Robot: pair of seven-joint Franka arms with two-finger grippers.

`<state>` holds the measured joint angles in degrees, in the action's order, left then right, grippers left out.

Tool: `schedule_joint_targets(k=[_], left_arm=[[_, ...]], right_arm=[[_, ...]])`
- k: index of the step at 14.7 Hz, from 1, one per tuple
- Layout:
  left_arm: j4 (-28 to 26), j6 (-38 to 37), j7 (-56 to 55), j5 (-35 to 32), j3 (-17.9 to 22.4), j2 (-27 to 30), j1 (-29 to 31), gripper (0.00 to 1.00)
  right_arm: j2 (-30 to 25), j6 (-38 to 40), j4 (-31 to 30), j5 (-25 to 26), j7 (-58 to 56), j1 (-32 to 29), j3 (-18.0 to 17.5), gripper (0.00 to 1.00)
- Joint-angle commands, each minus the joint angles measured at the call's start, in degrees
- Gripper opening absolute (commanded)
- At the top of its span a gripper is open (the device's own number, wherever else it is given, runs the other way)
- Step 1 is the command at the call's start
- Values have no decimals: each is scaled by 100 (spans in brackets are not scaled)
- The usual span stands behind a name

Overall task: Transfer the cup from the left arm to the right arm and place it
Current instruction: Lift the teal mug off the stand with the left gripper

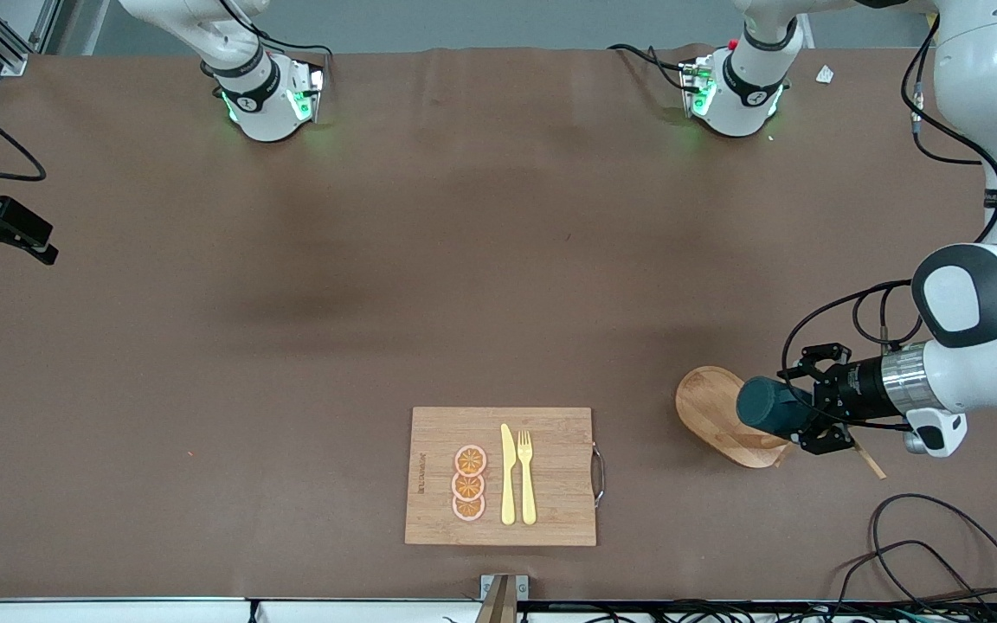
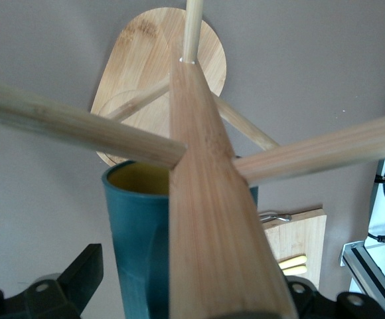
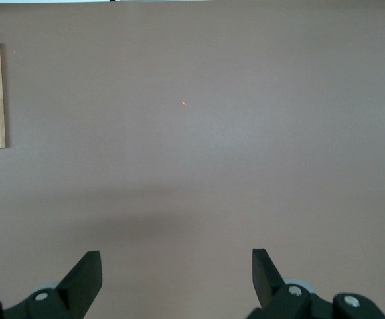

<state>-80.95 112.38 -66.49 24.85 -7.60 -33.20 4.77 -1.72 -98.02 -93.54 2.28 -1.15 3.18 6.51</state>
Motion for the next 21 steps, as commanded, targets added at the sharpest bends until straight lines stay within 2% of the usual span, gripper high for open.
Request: schedule_joint_targets(k=[1, 4, 7, 9, 12, 14, 17, 21], left_arm=[[45, 38, -39, 2, -4, -98, -20, 99], [45, 144, -22, 2, -4, -116, -11, 91], [53, 144, -57, 2, -4, -99, -20, 74], [71, 144, -57, 2, -4, -46, -38, 67], [71, 135, -74, -59, 4, 68, -230, 66], [71, 126, -310, -479, -13, 190, -415, 66], [97, 126, -942, -1104, -13, 235, -959, 66], [150, 126, -1252, -1876, -4, 218, -1644, 66]], right_arm=[[-74, -33, -42, 97, -52, -19, -45, 100], [-74, -24, -42, 89, -43, -19, -54, 100], [-74, -33, -33, 89, -43, -11, -54, 100], [-74, -33, -33, 89, -43, -19, -54, 100], [-74, 11, -42, 80, -34, -19, -54, 100], [-74, 12, -42, 80, -34, -11, -54, 100], [-74, -15, -42, 80, -43, -19, -54, 100], [-74, -15, -42, 71, -26, -19, -54, 100]])
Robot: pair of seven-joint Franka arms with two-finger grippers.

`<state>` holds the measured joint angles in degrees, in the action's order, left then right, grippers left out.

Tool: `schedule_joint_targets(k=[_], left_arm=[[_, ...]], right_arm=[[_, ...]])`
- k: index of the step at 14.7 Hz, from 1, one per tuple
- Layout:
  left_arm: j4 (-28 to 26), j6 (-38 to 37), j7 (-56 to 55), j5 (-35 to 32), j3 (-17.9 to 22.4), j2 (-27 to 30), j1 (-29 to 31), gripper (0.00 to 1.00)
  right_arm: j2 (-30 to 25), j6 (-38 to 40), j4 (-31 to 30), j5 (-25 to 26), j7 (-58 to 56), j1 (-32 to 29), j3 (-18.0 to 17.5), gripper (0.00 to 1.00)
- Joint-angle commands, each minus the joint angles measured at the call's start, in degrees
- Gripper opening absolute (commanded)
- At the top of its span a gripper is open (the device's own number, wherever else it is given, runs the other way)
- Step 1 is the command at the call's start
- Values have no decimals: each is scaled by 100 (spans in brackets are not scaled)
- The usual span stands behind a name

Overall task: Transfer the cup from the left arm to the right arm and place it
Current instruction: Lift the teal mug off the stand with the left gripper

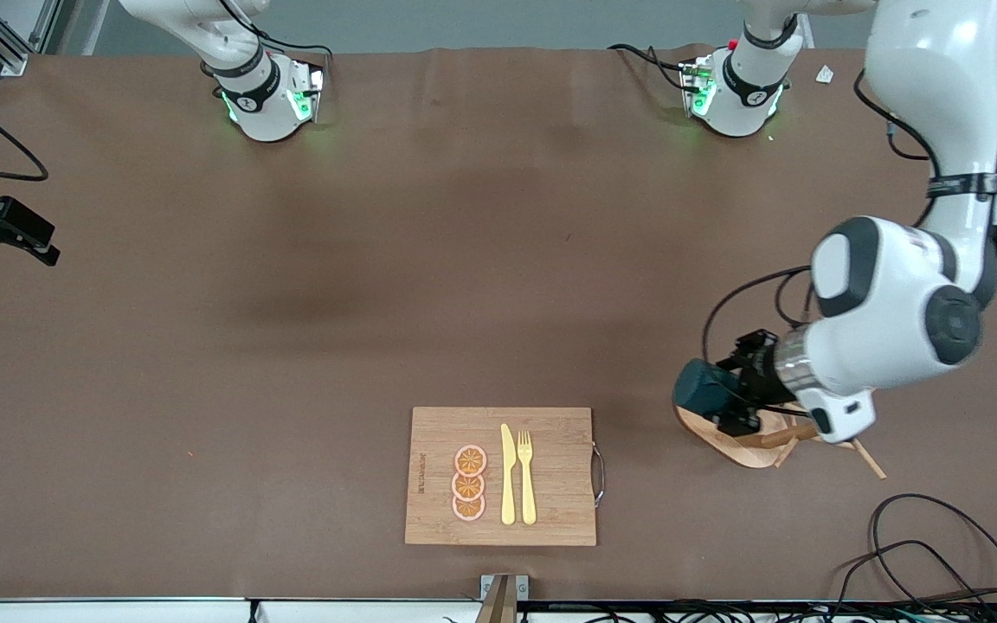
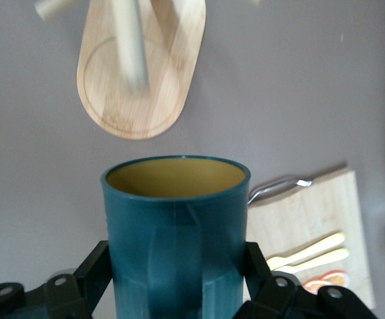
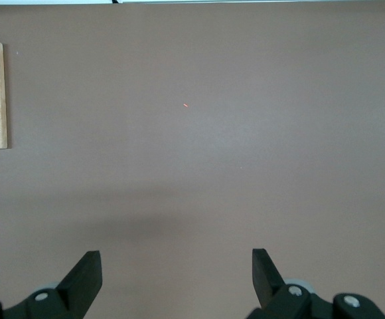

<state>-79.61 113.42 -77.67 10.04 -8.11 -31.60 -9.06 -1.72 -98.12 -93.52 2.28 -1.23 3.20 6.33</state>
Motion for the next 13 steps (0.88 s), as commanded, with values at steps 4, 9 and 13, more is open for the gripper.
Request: schedule_joint_targets(k=[4, 9, 13], left_arm=[[60, 285, -371, -1126, 73, -109, -912, 66], [69, 716, -889, -2460, 99, -530, -1720, 66], [60, 998, -1530, -3664, 99, -908, -2257, 66]], right_arm=[[-74, 56, -79, 53, -8, -47, -26, 100], [-47, 65, -70, 9, -43, -30, -26, 100], [-30, 170, -62, 0, -52, -12, -35, 100]])
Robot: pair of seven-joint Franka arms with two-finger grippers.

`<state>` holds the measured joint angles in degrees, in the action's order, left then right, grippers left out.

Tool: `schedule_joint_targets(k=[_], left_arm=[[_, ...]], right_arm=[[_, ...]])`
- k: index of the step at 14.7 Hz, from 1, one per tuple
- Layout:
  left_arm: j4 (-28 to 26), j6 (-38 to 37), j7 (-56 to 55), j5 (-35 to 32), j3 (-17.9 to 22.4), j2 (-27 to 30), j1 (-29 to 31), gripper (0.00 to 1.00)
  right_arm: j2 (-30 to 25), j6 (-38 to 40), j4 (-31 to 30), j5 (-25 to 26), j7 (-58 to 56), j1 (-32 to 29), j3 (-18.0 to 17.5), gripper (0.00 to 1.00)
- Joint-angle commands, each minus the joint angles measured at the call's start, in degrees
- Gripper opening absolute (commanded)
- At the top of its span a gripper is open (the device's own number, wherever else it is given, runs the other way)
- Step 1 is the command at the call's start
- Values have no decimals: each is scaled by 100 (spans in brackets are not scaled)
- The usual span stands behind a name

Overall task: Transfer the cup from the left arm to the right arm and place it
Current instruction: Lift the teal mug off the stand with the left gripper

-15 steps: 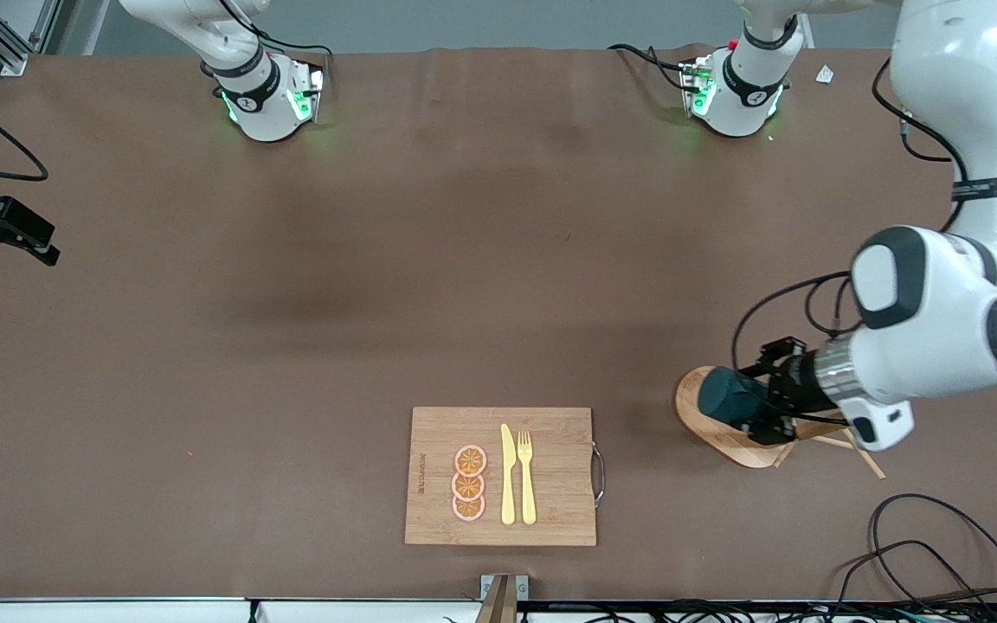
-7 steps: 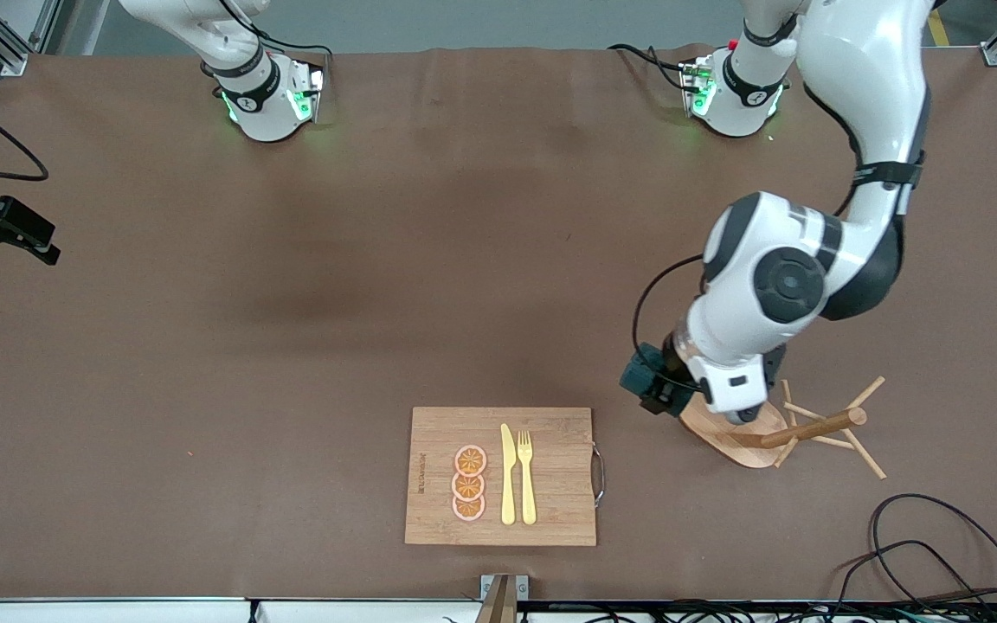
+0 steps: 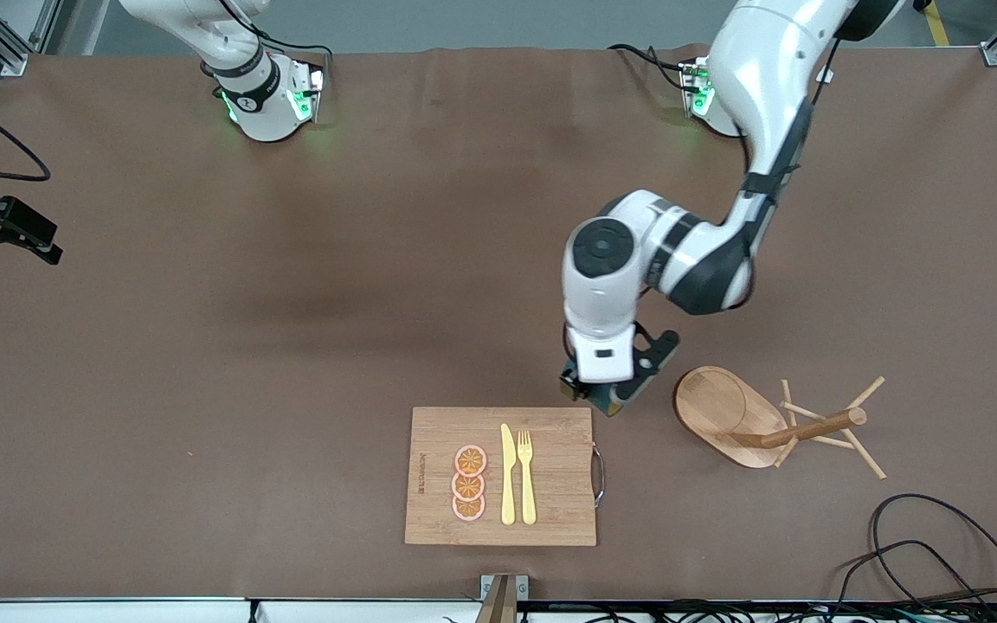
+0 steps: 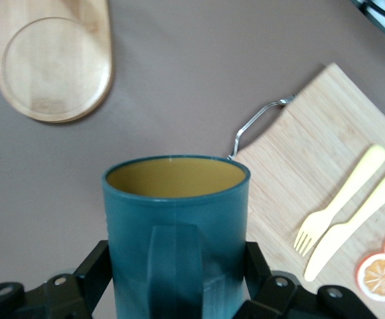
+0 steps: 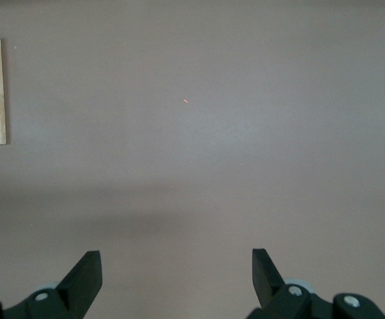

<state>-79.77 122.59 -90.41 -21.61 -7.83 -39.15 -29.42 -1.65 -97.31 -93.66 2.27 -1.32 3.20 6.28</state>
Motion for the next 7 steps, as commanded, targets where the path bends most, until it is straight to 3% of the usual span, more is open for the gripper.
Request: schedule_joint_targets(k=[1, 5, 7], left_arm=[[84, 81, -415, -824, 71, -232, -344, 66], [75, 195, -1222, -2265, 71, -548, -731, 65], [75, 344, -2256, -3099, 71, -794, -977, 64]], right_arm=[[-19, 89, -39, -8, -35, 5, -30, 100], [-11, 124, -39, 1, -43, 40, -21, 100], [-2, 255, -30, 1, -52, 32, -21, 100]])
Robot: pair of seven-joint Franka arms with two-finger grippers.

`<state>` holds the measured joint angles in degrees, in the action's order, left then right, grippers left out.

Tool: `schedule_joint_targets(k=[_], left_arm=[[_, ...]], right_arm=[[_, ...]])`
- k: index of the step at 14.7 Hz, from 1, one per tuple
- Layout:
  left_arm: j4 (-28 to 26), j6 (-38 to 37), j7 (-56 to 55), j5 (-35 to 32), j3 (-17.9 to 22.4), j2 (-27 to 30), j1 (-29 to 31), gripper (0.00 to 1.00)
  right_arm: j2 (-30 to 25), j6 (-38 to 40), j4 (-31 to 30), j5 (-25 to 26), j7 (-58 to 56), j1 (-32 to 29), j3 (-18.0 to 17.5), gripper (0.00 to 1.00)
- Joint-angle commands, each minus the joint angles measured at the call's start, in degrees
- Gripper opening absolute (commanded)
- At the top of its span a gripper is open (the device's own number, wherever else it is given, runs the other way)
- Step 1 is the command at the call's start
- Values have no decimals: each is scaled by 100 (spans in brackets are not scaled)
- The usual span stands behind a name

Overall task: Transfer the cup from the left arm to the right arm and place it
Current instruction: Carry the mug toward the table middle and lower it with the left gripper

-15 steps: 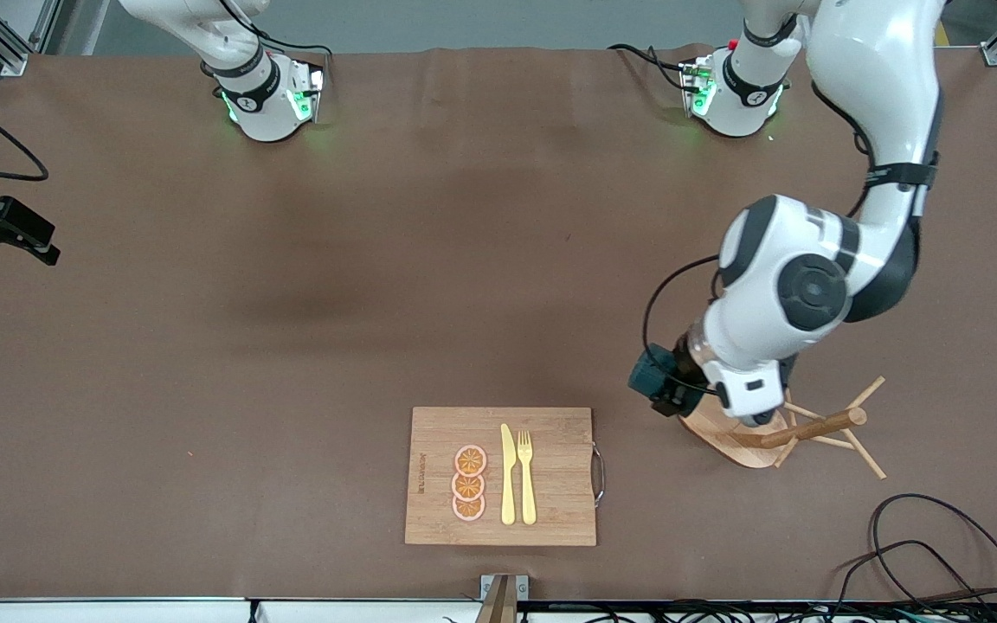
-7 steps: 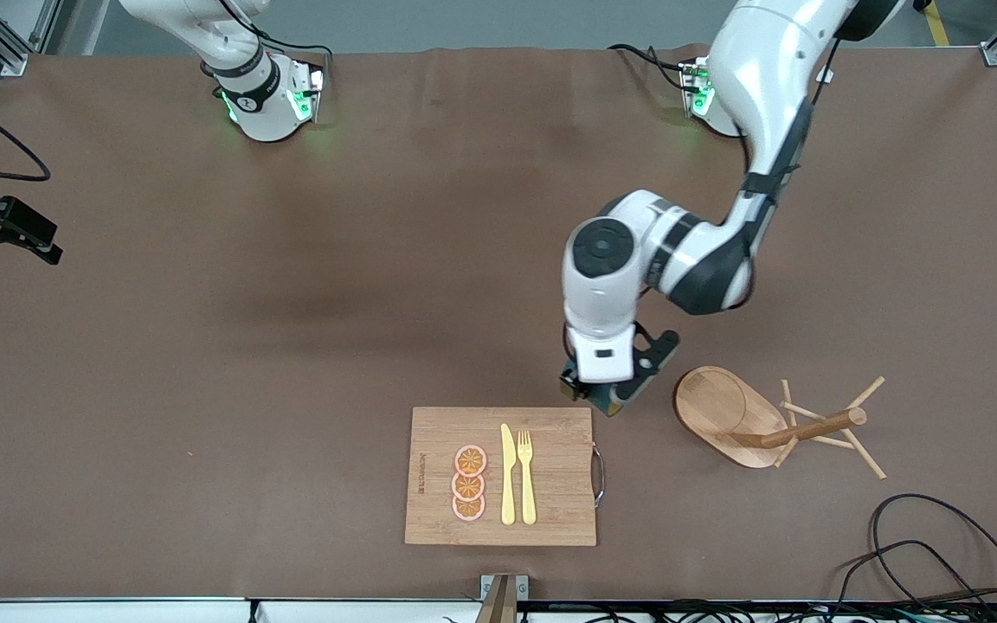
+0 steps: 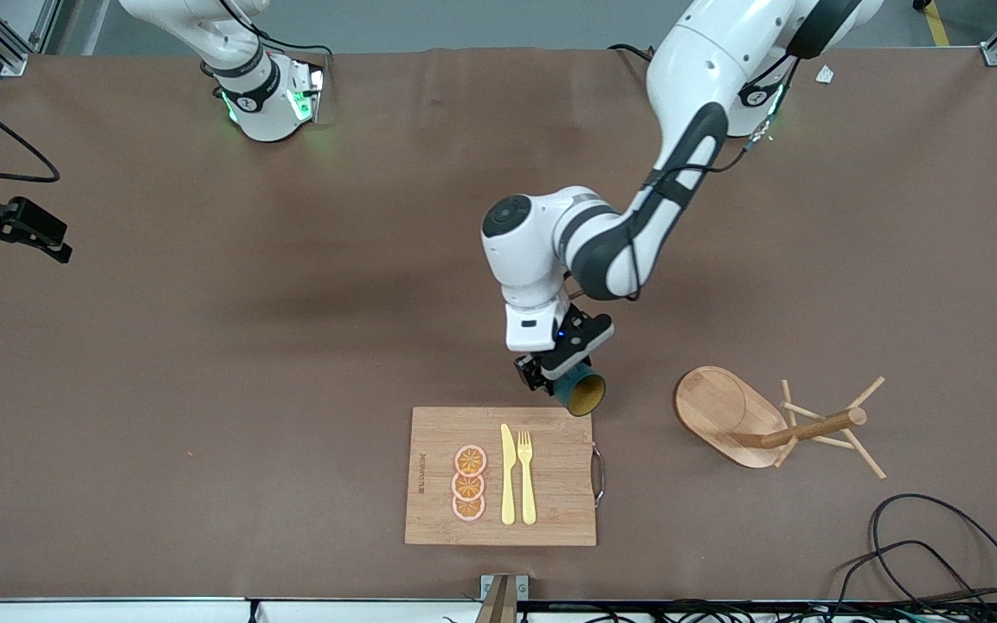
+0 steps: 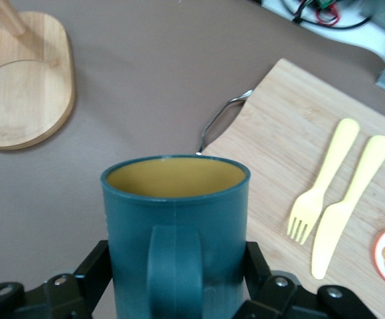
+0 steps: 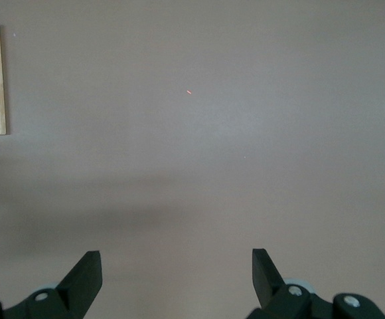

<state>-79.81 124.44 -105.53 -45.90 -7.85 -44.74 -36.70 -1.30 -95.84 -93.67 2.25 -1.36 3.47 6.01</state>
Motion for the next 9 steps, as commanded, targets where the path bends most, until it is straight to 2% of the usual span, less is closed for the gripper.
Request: schedule_joint_targets(k=[1, 4, 9], left_arm=[[71, 159, -1107, -1101, 73, -263, -371, 64], [-8, -94, -1443, -1605, 82, -280, -819, 64], [1, -754, -2480, -2562, 82, -728, -1470, 64]], right_arm=[[-37, 136, -37, 3, -48, 5, 5, 100], [-29, 127, -29, 3, -48, 5, 5, 100], [-29, 127, -55, 3, -48, -30, 5, 100]])
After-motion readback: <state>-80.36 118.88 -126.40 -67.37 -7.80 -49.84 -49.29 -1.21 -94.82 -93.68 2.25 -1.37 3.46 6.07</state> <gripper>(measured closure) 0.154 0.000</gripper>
